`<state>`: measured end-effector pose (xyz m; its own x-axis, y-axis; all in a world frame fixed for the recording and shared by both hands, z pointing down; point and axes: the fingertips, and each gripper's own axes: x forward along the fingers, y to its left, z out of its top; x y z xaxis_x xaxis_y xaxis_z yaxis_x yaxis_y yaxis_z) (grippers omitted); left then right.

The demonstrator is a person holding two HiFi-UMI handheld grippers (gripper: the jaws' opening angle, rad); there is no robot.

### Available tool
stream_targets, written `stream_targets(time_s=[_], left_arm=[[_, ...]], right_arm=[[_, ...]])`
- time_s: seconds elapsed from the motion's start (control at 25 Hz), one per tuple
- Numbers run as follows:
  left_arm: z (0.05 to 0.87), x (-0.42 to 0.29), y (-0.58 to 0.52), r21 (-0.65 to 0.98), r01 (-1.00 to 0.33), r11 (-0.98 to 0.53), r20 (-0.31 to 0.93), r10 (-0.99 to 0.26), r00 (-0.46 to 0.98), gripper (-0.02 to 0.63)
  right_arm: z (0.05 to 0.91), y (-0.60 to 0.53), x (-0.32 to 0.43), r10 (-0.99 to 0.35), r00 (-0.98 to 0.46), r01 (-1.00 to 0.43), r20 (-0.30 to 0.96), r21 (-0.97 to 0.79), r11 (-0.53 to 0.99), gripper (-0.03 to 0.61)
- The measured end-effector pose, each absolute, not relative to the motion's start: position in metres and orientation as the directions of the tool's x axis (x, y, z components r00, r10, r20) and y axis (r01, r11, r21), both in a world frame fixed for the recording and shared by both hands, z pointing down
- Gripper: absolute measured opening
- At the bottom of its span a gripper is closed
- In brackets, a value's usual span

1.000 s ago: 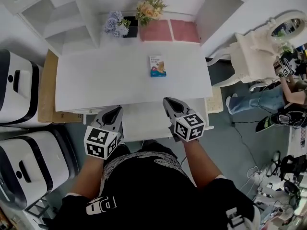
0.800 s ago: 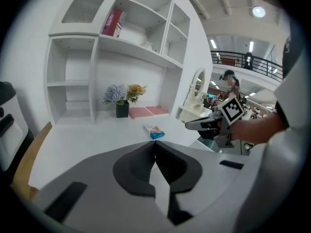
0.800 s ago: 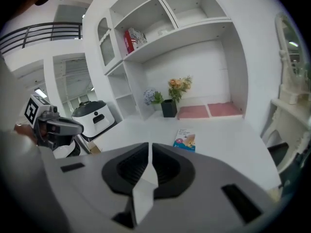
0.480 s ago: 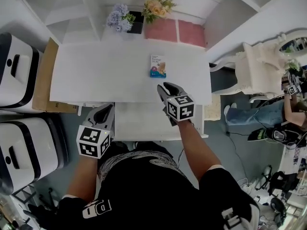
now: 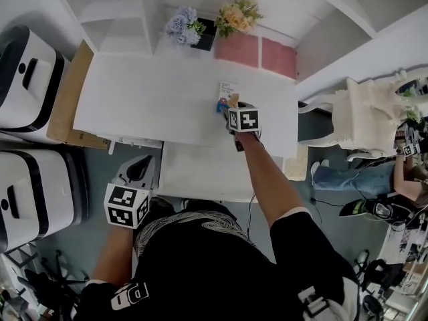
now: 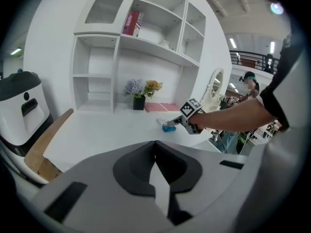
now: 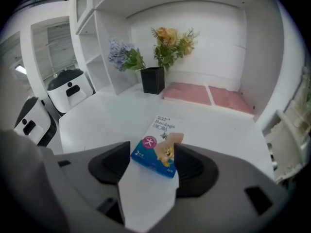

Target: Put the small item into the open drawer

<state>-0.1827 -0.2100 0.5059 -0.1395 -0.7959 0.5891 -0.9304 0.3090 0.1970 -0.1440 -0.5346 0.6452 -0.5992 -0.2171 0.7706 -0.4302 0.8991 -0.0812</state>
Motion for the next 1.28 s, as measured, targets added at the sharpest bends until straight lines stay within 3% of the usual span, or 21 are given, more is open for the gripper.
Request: stream_targets(time_s=[0.44,0.96,1.28], left_arm=[[0.506,-0.195,-0.169,0.187,-0.889,0.418,0.614,-0.756,-0.227,0.014],[0.505,-0.192,-0.164,0.179,-0.886,0.427,0.623,-0.746,-0.233,0.014],[0.501,-0.187,-0.172,0.177,-0.898,0.403,0.612,-0.759,-0.22,0.014]], right_arm=[[0.675,-0.581,-0.172,-0.274,-0.486,-0.605,0.83,-0.094,0.79,0.414],[0.702,-0.582,-0.183,-0.24,-0.395,-0.63,0.887,-0.072,0.773,0.437],[0.7,-0.569,-0.173,-0.153,-0.427,-0.49,0.891,-0.085,0.868,0.436]])
